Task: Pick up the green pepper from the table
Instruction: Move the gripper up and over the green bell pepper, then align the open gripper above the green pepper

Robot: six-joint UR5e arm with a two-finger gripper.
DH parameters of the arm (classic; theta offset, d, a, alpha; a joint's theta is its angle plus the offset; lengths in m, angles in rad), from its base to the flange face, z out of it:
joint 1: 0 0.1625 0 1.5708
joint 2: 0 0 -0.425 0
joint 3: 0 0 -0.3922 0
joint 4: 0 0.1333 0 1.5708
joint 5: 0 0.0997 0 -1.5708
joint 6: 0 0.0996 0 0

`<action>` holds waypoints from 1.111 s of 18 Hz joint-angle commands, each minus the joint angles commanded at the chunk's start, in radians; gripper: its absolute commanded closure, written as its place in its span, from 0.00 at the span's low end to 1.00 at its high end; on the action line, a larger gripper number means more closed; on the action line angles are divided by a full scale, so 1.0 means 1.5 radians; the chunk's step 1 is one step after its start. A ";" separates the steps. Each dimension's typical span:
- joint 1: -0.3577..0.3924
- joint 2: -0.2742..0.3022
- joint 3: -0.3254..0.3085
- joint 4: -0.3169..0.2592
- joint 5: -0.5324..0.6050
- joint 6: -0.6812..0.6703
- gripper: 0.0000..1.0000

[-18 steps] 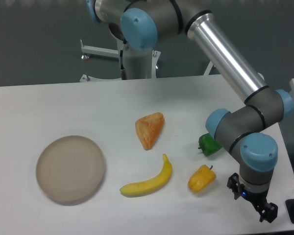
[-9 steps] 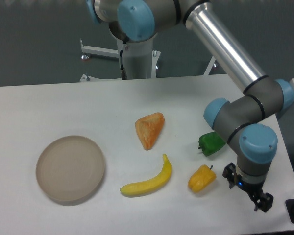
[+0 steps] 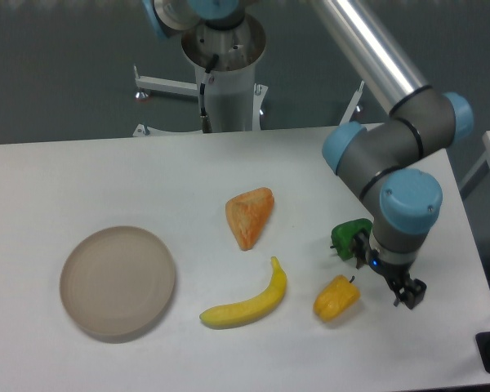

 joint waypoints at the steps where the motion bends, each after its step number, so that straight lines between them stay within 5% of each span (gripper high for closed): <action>1: 0.007 0.012 -0.019 0.000 -0.001 0.002 0.00; 7: 0.032 0.060 -0.122 0.011 -0.002 0.053 0.00; 20: 0.050 0.061 -0.150 0.031 -0.042 0.051 0.00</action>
